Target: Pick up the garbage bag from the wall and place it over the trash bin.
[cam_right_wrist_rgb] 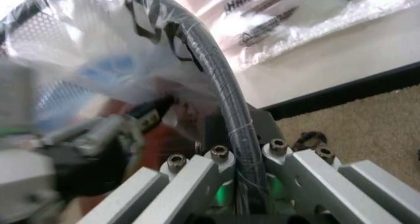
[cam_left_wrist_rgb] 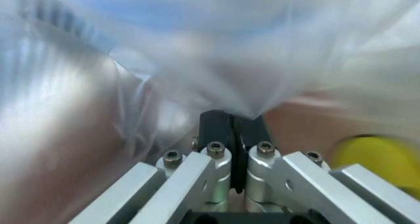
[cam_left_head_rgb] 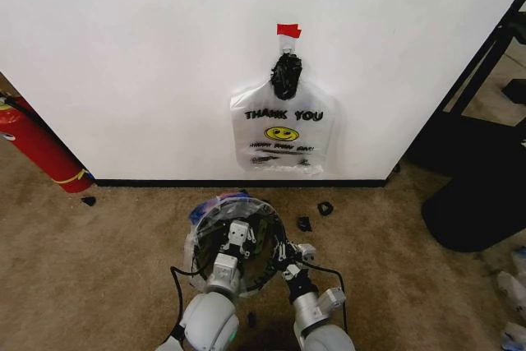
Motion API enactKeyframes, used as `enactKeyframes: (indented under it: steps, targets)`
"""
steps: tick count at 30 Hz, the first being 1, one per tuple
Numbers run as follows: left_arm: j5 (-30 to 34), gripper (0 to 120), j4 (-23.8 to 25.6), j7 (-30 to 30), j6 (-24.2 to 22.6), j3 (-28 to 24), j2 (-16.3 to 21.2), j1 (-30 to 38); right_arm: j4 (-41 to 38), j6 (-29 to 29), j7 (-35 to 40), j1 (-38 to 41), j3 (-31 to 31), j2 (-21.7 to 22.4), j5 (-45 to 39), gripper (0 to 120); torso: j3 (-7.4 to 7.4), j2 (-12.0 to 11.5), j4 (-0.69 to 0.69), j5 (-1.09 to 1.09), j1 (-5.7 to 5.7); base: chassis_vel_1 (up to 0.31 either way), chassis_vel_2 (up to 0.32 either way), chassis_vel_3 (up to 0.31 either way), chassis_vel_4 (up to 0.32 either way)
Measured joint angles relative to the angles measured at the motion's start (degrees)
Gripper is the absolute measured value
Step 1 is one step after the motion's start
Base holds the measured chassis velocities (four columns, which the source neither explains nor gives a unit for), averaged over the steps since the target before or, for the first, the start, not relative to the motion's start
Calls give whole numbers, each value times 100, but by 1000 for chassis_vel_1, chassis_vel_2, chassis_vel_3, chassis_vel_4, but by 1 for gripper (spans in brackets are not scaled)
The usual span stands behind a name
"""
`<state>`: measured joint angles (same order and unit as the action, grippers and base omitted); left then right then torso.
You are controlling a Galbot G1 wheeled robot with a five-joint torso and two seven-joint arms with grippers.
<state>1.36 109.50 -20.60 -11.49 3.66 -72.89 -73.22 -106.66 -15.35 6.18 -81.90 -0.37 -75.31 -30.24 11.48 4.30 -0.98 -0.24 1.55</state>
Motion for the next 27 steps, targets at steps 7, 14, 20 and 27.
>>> enactKeyframes:
  steps: [7,14,20,27]
  targets:
    - [-266,0,-431,-109,6,80,-3,137,-314,4,-9,-153,-125,97,96,0,0,0,1,-2,0,0,0,0,0]
    - [-433,0,-711,-123,57,104,-26,309,-477,3,-164,-289,-224,178,321,0,0,0,3,-8,0,0,0,0,0]
    - [-332,0,-675,87,124,69,6,351,-175,-254,-391,-260,-194,182,875,0,-1,0,3,-16,0,0,0,0,0]
    - [-420,0,-808,129,123,41,-47,455,381,-651,-550,-205,-151,160,1456,0,-1,0,0,-14,0,0,0,0,0]
